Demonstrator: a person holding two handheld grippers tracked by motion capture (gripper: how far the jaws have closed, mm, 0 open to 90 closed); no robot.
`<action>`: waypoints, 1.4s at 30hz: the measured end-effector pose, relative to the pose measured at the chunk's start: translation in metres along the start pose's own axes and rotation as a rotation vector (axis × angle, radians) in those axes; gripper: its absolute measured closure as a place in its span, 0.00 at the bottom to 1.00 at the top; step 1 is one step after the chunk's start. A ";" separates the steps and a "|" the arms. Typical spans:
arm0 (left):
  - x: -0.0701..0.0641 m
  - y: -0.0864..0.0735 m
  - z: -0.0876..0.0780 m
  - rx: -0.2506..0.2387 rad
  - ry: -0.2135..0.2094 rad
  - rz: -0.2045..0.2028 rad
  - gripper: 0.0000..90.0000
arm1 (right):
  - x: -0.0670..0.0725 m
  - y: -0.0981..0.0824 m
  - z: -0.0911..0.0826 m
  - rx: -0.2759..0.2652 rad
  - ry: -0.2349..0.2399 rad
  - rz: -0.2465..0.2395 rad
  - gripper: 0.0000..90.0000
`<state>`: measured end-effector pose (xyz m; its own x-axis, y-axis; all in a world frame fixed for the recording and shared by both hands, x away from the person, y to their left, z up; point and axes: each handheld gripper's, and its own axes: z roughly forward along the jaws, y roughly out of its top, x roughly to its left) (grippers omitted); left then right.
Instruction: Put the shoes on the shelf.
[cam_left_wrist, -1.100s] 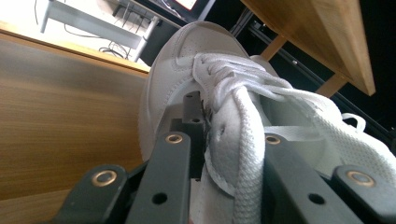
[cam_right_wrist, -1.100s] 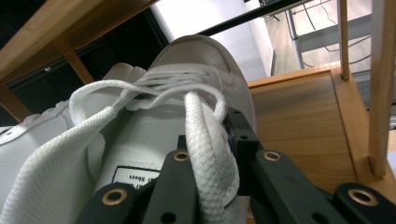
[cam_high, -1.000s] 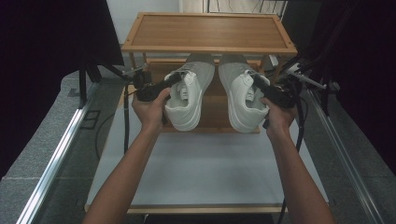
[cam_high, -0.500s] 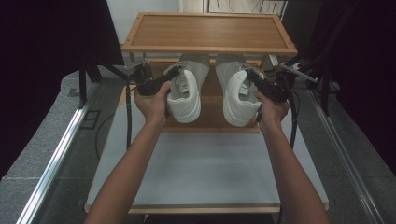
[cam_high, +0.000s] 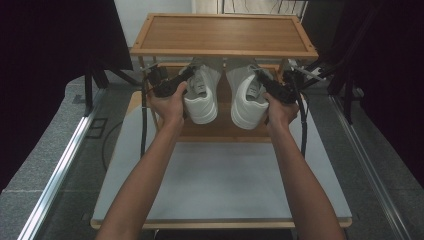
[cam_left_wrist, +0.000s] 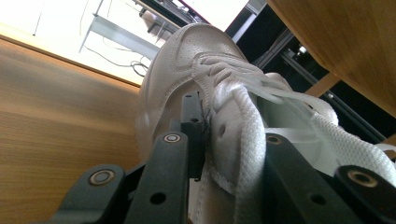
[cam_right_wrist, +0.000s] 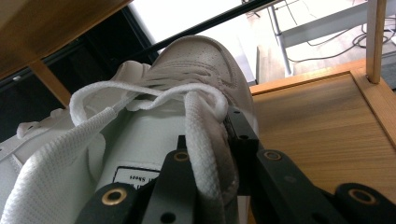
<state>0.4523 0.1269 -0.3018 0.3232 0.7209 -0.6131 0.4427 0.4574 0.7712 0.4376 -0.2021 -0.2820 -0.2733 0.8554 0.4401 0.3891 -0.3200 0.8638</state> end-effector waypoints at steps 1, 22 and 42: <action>-0.001 0.000 0.001 -0.003 0.001 -0.012 0.89 | 0.000 0.000 0.002 -0.004 -0.006 0.008 0.92; 0.003 -0.003 0.028 0.049 -0.106 -0.059 0.54 | 0.008 -0.007 0.037 -0.021 0.062 0.040 0.53; -0.013 -0.023 -0.067 0.104 -0.136 0.254 0.92 | 0.015 -0.022 -0.051 -0.028 0.256 -0.216 0.91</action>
<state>0.3820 0.1416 -0.3001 0.5402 0.7259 -0.4257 0.4141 0.2111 0.8854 0.3798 -0.2030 -0.2817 -0.5606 0.7755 0.2903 0.2747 -0.1566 0.9487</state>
